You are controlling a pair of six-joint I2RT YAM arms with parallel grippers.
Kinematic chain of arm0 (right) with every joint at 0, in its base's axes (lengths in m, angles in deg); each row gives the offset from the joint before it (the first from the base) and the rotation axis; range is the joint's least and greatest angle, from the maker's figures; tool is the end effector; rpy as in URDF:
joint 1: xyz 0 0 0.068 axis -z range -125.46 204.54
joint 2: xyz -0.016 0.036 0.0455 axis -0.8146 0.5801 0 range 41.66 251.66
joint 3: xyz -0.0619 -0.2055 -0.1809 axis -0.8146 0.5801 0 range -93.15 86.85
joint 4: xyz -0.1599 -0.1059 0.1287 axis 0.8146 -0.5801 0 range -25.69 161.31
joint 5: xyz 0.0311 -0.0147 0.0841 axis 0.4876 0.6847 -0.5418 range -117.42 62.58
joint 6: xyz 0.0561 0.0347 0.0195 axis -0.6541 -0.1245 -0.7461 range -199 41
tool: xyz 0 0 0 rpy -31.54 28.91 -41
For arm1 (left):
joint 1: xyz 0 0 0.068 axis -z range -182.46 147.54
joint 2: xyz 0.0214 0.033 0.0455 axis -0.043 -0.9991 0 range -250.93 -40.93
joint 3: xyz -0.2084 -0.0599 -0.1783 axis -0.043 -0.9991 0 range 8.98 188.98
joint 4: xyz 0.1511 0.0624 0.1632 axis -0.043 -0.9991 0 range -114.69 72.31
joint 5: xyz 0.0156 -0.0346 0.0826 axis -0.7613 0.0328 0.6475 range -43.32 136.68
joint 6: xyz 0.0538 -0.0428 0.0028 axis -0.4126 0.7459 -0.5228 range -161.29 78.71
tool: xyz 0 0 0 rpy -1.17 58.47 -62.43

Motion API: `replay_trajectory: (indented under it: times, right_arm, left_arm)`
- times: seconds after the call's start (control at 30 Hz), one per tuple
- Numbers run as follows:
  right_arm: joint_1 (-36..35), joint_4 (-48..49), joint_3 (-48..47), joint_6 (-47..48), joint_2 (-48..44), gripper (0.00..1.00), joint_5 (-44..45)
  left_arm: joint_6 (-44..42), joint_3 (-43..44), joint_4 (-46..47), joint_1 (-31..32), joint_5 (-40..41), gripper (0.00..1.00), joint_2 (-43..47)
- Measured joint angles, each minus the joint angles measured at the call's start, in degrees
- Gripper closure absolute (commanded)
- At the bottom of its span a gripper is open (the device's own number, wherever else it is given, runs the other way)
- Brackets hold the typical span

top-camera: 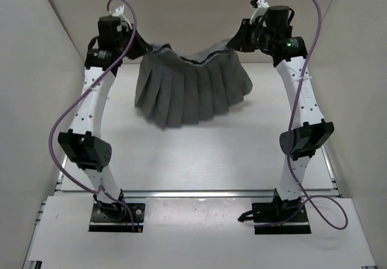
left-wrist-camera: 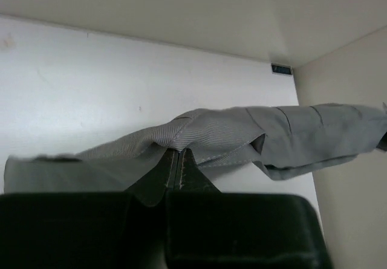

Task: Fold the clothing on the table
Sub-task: Flatten the skirt out

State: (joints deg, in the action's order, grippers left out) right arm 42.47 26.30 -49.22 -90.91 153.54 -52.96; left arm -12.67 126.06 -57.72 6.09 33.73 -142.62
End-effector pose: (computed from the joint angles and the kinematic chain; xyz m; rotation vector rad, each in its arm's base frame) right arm 0.3924 0.1085 0.4635 -0.3057 1.9381 0.7075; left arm 0.3742 -0.0689 0.4407 -0.2093 2.0366 -0.6372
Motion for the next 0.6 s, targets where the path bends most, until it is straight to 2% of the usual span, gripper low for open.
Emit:
replay_trajectory:
  times: [0.07,0.17,0.27,0.37,0.43,0.53,0.6]
  right_arm:
    - [1.5,1.4,2.6,-0.3,-1.7,1.0,-1.1]
    - [4.1,3.3,12.4,-1.0,-9.0,0.99,-2.1]
    - [5.2,5.3,18.4,-1.3,-13.4,1.0,-3.8]
    - [5.3,9.2,26.8,-1.4,-15.8,1.0,-4.0]
    - [5.4,13.5,36.6,-2.1,-16.7,1.0,-4.0]
    - [5.5,21.0,57.4,-5.4,-16.5,1.0,-4.2]
    - [5.4,21.7,64.9,-7.0,-15.6,1.0,-3.9]
  left_arm:
    - [-0.6,4.8,-0.7,-0.7,-0.2,1.0,-2.0]
    - [-1.0,1.4,0.3,-1.9,-1.4,1.0,1.9]
    - [-1.0,-10.8,3.6,-1.8,-2.3,1.0,9.1]
    - [-0.2,-26.6,9.9,-0.8,-2.8,1.0,14.5]
    - [0.9,-37.9,14.0,-0.6,-3.8,1.0,16.0]
    - [3.4,-55.9,20.7,-0.6,-5.7,1.0,15.0]
    - [5.0,-65.9,22.9,-0.2,-6.4,1.0,14.1]
